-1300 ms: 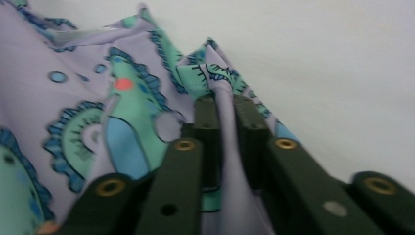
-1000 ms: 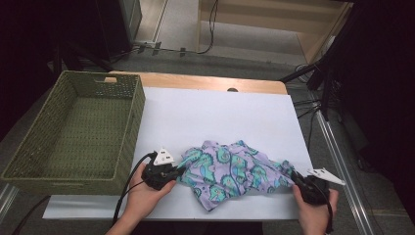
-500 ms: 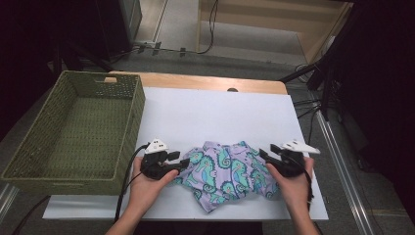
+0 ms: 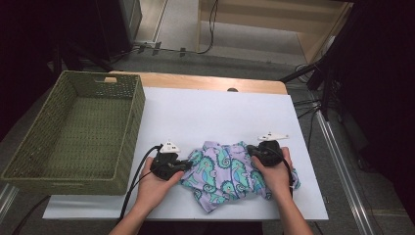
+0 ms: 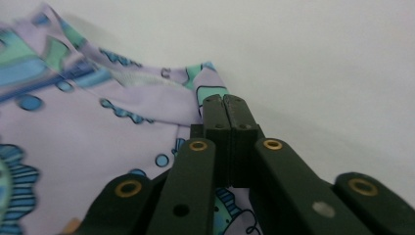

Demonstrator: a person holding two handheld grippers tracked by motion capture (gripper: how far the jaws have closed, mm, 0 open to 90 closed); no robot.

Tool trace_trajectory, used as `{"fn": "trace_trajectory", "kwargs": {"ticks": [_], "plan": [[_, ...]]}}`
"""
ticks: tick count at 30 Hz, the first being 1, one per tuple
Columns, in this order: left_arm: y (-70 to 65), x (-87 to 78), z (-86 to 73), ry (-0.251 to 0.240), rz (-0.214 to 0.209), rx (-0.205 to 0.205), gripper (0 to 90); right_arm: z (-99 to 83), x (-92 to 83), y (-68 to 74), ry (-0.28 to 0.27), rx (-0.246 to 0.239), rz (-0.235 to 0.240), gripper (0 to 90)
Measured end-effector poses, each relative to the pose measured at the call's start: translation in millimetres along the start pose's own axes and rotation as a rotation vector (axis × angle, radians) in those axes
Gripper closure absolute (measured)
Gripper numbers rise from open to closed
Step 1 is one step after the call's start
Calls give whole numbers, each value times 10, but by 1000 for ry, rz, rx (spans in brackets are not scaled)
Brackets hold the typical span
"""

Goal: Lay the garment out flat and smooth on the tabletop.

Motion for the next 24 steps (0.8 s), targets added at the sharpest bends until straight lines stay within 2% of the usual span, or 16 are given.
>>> {"fn": "trace_trajectory", "kwargs": {"ticks": [2, 3, 4, 6, 9, 11, 12, 13, 14, 15, 16, 18, 20, 21, 23, 24], "plan": [[-21, -75, 33, -42, 24, 22, 869, 6, -125, -29, -75, 4, 21, 884], [-21, -75, 33, -42, 24, 22, 871, 6, -125, -29, -75, 4, 21, 884], [-13, -198, 89, -97, 50, 33, 872, 17, -319, -64, -188, 6, 25, 884], [10, -320, 174, -151, 80, 34, 873, 71, -525, -103, -282, 8, -5, 885], [95, -433, 418, -223, 140, 15, 873, 338, -786, -182, -404, 28, -34, 885], [231, -419, 643, -254, 192, -38, 860, 624, -835, -218, -435, 36, -71, 879], [231, -419, 643, -254, 192, -38, 813, 776, -791, -255, -421, 42, -91, 815], [448, -291, 836, -217, 241, -118, 705, 911, -710, -307, -389, 63, -113, 678], [555, -231, 878, -195, 231, -152, 613, 1005, -615, -374, -353, 96, -133, 590], [631, -192, 885, -183, 211, -187, 590, 1041, -533, -436, -318, 120, -134, 587], [672, -165, 872, -168, 198, -210, 554, 1036, -464, -484, -296, 142, -108, 563], [662, -124, 804, -158, 196, -200, 515, 970, -363, -552, -259, 148, -57, 529], [642, -55, 721, -129, 218, -163, 500, 859, -274, -604, -223, 131, -43, 524], [657, -14, 680, -109, 232, -159, 499, 796, -223, -638, -206, 125, -43, 522], [683, 29, 647, -105, 235, -172, 500, 686, -117, -729, -154, 133, -59, 523], [761, 83, 603, -87, 240, -197, 500, 644, -67, -776, -133, 147, -56, 523]]}}
Point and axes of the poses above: each handheld gripper's, and its own axes: x roughly forward along the jaws, z roughly out of its top, y roughly to its left, the point moved 2 cm from there along x, roughly forward along the jaws, and after that the axes turned 12 degrees about y, right-handed, at the moved point
